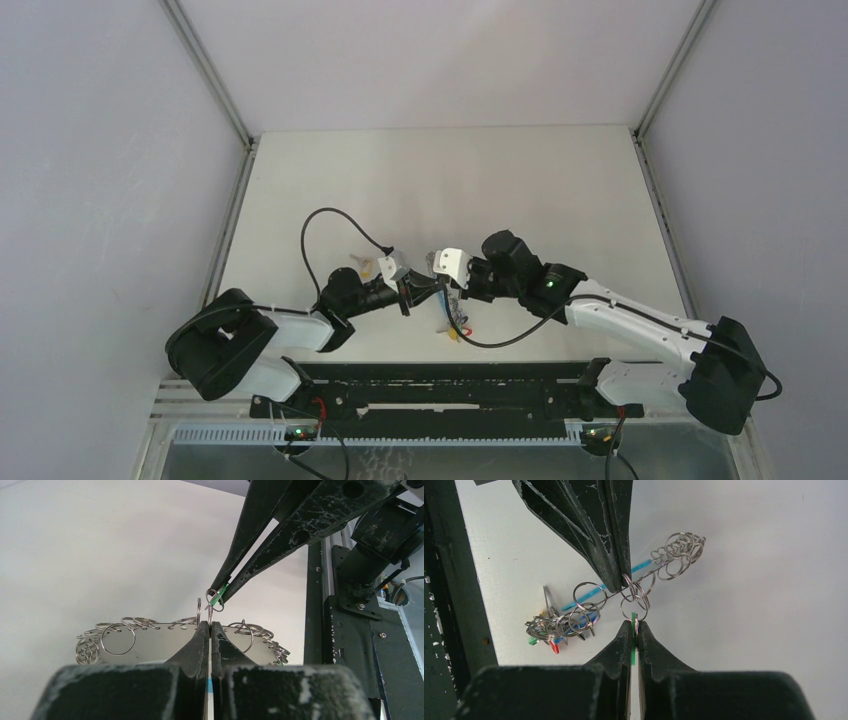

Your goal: Put the keys on the keyring

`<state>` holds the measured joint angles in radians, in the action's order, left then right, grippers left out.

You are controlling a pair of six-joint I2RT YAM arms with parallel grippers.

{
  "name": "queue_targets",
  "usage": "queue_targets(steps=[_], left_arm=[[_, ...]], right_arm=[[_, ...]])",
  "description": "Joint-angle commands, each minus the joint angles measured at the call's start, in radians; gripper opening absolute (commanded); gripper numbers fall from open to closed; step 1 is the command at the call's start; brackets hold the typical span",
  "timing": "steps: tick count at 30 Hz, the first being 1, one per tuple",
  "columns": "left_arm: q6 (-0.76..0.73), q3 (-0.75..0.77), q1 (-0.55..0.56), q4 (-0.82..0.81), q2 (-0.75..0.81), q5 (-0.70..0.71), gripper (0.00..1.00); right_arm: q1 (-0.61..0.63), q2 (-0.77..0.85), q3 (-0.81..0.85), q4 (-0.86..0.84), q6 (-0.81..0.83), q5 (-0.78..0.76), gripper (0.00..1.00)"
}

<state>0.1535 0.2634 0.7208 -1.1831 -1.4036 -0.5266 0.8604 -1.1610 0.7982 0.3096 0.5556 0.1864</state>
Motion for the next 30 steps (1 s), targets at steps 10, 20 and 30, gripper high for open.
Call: queue_targets(steps=[10,20,30], left_arm=[[-0.01,0.017,0.003,-0.1,0.017,0.004,0.0],[-0.003,0.013,0.003,-0.124,0.014,-0.005,0.0],[0.005,0.008,0.003,-0.145,0.007,-0.012,0.0]], right_arm=[[-0.024,-0.048,-0.004,-0.017,-0.019,0.023,0.0],[-0.041,-0.099,0.019,-0.003,-0.023,0.067,0.0],[-0.041,-0.146,0.077,0.047,-0.035,0.119,0.0]])
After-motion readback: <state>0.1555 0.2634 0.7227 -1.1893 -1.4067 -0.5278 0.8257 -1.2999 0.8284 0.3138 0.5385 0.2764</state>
